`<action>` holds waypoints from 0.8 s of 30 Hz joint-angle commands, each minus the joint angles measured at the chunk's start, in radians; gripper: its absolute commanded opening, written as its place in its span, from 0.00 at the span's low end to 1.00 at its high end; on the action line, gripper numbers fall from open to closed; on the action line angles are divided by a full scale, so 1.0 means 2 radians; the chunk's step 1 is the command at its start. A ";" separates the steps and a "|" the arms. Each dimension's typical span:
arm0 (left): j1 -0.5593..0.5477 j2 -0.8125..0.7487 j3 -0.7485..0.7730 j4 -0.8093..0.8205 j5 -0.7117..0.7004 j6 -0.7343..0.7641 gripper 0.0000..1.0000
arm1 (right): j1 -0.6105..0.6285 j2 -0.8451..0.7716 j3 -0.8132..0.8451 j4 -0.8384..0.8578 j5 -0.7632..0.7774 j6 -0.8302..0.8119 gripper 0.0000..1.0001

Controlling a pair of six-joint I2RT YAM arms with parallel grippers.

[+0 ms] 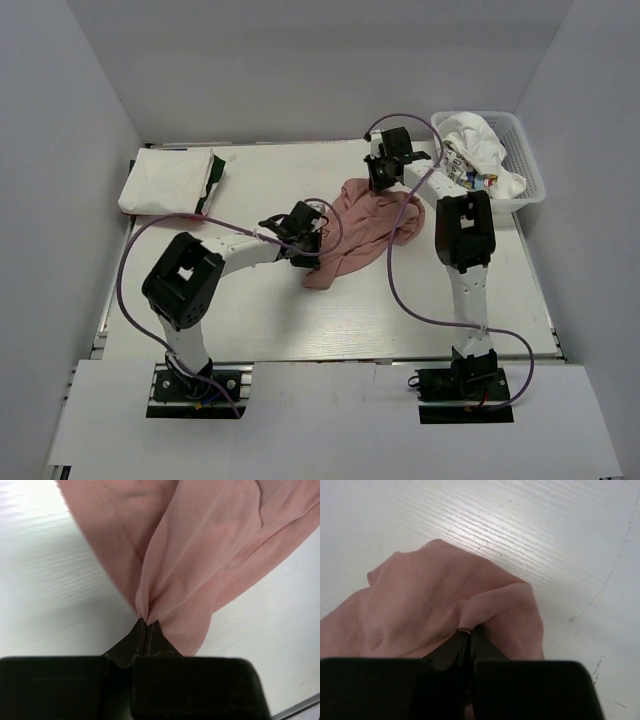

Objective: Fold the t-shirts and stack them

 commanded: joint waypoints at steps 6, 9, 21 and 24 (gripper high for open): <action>0.005 -0.146 0.004 -0.055 -0.162 -0.011 0.00 | -0.009 -0.161 -0.104 0.122 0.015 0.041 0.00; 0.010 -0.197 0.009 -0.091 -0.227 -0.038 0.00 | -0.007 -0.259 -0.180 0.183 0.050 0.047 0.00; 0.010 -0.372 0.134 -0.154 -0.453 -0.038 0.00 | -0.007 -0.561 -0.277 0.268 0.105 0.076 0.00; 0.010 -0.424 0.162 -0.086 -0.414 0.038 0.00 | -0.004 -0.587 -0.208 0.234 0.065 0.073 0.00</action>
